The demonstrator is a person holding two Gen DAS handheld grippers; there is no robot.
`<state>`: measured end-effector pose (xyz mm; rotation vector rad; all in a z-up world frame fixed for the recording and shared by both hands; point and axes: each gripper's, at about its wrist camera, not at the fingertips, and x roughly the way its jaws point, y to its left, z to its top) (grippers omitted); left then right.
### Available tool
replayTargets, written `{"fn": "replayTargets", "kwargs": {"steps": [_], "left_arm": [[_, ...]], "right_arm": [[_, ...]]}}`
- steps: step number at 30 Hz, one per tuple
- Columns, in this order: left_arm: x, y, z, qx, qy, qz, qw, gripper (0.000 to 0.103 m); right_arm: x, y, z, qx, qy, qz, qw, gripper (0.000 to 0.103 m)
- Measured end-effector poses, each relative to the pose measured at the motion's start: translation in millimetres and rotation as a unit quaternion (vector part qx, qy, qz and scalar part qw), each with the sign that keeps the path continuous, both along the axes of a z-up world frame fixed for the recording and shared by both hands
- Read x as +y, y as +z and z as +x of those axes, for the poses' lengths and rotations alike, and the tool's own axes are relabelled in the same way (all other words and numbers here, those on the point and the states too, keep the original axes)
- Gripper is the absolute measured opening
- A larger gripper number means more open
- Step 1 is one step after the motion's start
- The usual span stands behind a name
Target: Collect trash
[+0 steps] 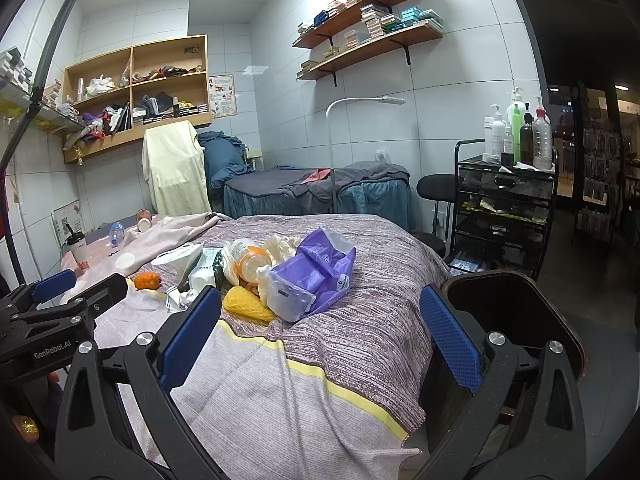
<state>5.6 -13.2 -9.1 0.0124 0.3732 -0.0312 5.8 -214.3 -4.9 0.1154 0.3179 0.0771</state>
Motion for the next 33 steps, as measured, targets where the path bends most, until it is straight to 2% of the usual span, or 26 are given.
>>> {"fn": "replayTargets", "kwargs": {"steps": [20, 23, 26, 30, 33], "left_arm": [[8.1, -7.4, 7.7, 0.021, 0.002, -0.009, 0.9997, 0.097], [12.9, -14.5, 15.9, 0.043, 0.004, -0.012, 0.9990, 0.097], [22.4, -27.8, 29.3, 0.083, 0.002, -0.021, 0.9963, 0.097], [36.8, -41.8, 47.2, 0.132, -0.006, -0.035, 0.9906, 0.097], [44.9, -46.5, 58.3, 0.152, -0.012, -0.037, 0.9875, 0.097]], "right_arm": [[4.3, -12.0, 9.6, 0.021, 0.005, 0.000, 1.000, 0.098], [3.5, -18.0, 21.2, 0.049, 0.014, 0.004, 0.999, 0.098], [2.2, -28.3, 38.2, 0.093, 0.034, 0.013, 0.995, 0.098], [4.1, -41.7, 64.5, 0.154, 0.060, 0.026, 0.986, 0.098], [8.0, -47.4, 81.7, 0.179, 0.072, 0.024, 0.981, 0.098]]}}
